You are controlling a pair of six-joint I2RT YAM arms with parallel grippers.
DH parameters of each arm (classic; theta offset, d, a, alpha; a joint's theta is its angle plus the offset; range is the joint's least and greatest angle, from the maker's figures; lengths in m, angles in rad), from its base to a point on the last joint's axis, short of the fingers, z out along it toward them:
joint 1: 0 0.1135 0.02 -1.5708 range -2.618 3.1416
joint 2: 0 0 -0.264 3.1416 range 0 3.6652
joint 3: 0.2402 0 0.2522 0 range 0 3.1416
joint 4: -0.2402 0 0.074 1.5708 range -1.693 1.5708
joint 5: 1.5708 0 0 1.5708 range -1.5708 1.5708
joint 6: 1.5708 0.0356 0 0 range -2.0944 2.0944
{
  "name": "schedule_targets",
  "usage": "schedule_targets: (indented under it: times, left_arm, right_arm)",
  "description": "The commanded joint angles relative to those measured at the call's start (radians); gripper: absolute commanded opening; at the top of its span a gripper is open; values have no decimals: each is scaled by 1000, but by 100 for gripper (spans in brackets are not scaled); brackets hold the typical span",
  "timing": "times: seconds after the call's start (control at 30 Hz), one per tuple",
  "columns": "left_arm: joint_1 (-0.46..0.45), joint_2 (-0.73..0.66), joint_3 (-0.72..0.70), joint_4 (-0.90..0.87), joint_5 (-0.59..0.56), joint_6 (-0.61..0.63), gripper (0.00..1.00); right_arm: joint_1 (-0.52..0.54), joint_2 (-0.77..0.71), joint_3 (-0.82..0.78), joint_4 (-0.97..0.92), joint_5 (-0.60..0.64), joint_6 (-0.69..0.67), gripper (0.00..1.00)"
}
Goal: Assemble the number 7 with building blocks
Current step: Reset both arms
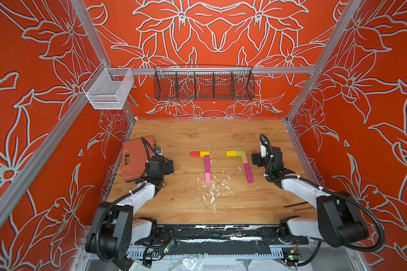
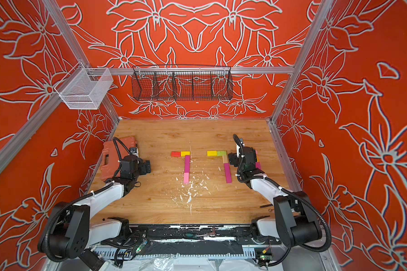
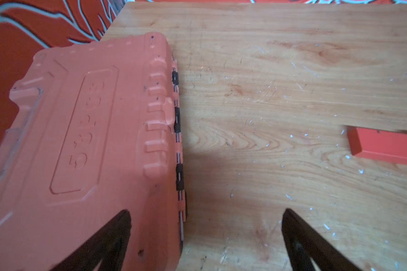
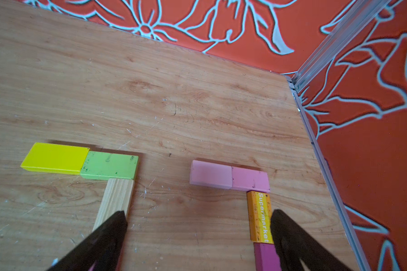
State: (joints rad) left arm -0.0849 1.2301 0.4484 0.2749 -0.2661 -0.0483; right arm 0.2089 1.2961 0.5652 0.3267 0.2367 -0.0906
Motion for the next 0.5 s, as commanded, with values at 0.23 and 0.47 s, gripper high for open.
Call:
schedule_targets:
  times: [0.23,0.47]
  left_arm:
    - [41,108,-56,241,49,13,97]
    - [51,108,-61,247,42,-1,97]
  right_arm:
    - [-15,39,-217,390,145,15,98]
    - [-79,77,-228,431,71,65,98]
